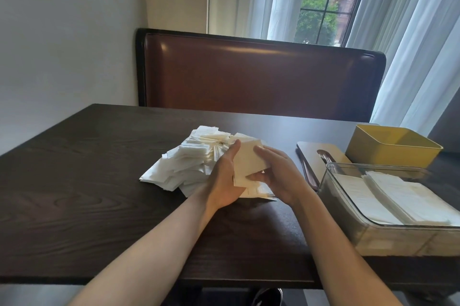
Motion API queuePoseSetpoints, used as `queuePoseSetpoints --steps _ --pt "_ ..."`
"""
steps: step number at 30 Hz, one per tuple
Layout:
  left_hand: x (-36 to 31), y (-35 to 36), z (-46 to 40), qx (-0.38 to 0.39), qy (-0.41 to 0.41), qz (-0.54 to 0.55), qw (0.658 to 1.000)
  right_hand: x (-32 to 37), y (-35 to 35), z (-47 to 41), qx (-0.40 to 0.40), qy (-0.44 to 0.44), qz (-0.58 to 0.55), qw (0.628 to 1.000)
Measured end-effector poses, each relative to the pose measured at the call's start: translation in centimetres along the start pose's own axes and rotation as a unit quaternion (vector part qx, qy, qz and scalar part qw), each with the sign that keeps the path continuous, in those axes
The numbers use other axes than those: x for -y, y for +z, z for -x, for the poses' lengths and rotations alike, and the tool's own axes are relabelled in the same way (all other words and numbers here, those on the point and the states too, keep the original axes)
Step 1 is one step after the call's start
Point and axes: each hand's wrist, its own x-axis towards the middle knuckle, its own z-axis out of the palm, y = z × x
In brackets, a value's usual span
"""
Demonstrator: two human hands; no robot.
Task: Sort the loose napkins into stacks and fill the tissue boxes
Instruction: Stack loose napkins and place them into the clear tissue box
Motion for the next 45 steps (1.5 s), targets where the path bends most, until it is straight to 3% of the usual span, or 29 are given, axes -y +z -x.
queuePoseSetpoints --steps 7,11,15,18,20,23,25,29,34,42,45 --pt "-0.2 -0.2 0.0 0.036 0.018 0.000 0.999 0.0 0.1 0.3 0.016 0.018 0.087 0.996" --pt "-0.2 -0.3 -0.3 0.011 0.009 0.002 1.000 0.0 0.3 0.4 0.000 0.024 0.157 0.987" --pt "-0.4 -0.9 -0.4 -0.012 0.027 0.034 0.999 0.0 -0.2 0.0 -0.155 -0.013 0.200 0.967" --pt "-0.9 -1.1 -0.4 -0.020 0.050 0.083 0.995 -0.6 -1.4 -0.7 -0.279 -0.080 0.264 0.920" --pt "-1.2 -1.1 -0.5 -0.028 0.048 0.098 0.994 -1.2 -2.2 -1.3 -0.267 -0.076 0.351 0.894" --pt "-1.2 -1.1 -0.8 -0.047 0.031 0.070 0.996 -2.3 -2.7 -2.2 -0.195 0.016 0.493 0.848" --pt "-1.2 -1.2 -0.8 -0.045 0.021 0.066 0.997 -2.6 -2.5 -2.5 -0.178 0.033 0.518 0.836" --pt "-1.6 -1.6 -0.9 -0.029 0.013 0.098 0.995 -2.1 -2.2 -2.2 -0.167 0.021 0.455 0.874" --pt "-1.7 -1.7 -0.7 -0.026 0.004 0.113 0.993 -1.6 -2.1 -1.6 -0.208 -0.062 0.320 0.922" --pt "-1.5 -1.3 -0.4 -0.042 0.025 0.074 0.996 -0.4 -1.3 -0.5 -0.273 -0.187 0.207 0.921" --pt "-1.6 -1.0 -0.3 -0.049 0.031 0.070 0.996 0.4 -1.0 -0.2 -0.255 -0.165 0.090 0.949"
